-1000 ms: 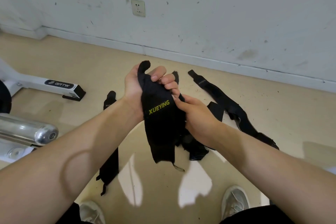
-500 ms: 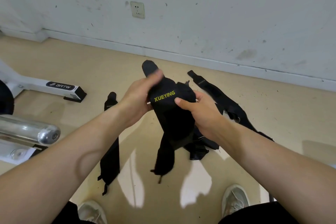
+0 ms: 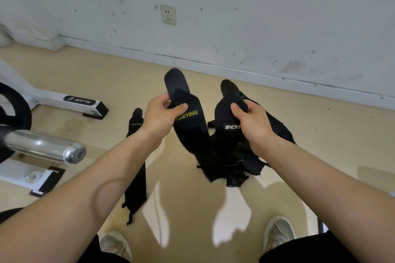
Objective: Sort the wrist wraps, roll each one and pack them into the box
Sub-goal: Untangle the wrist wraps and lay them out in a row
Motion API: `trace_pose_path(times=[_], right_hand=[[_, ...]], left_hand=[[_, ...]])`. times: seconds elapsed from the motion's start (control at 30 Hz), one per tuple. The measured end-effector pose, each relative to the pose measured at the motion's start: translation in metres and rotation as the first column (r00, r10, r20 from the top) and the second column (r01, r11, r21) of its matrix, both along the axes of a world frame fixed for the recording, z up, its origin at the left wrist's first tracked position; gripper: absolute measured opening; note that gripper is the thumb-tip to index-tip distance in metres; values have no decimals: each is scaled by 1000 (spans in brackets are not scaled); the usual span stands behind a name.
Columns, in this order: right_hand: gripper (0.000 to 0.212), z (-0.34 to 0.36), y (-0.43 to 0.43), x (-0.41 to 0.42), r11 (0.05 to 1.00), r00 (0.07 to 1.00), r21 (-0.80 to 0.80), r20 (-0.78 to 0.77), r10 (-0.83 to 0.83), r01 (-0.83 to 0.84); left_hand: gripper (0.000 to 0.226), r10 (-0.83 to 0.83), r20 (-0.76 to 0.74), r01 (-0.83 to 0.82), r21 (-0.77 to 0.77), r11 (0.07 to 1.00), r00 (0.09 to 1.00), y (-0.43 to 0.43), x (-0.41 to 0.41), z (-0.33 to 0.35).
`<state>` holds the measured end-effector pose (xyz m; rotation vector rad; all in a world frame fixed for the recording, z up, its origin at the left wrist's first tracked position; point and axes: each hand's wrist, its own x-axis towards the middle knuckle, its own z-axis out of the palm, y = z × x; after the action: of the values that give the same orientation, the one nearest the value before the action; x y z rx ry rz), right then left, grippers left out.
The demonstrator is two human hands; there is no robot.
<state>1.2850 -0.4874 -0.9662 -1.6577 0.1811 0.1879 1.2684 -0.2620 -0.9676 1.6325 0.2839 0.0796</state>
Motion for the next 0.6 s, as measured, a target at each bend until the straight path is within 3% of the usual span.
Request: trace_pose_path(times=[0.1, 0.2, 0.27, 0.37, 0.43, 0.5, 0.6], right_hand=[[16, 2, -7, -1, 1000, 1000, 20, -19, -1, 1], [15, 3, -8, -3, 991, 981, -32, -153, 122, -128], [17, 1, 0, -5, 971, 935, -87, -299, 190, -225], [26, -9, 16, -7, 921, 863, -211, -463, 202, -329], [29, -19, 25, -7, 903, 828, -230, -525, 199, -363], [31, -33, 31, -4, 903, 807, -219, -557, 195, -370], [12, -54, 38, -3, 922, 790, -166, -582, 194, -349]], left_hand=[[16, -31, -34, 34, 97, 995, 999, 9, -8, -8], [15, -118, -196, 161, 222, 962, 974, 14, -18, -23], [16, -211, -371, 309, 227, 924, 904, 17, -24, -35], [23, -326, -573, 463, 106, 880, 752, 24, -29, -52], [25, -327, -592, 433, 42, 900, 737, 29, -27, -63], [27, -268, -562, 338, 21, 941, 783, 36, -17, -73], [30, -142, -485, 168, 10, 986, 863, 46, 6, -90]])
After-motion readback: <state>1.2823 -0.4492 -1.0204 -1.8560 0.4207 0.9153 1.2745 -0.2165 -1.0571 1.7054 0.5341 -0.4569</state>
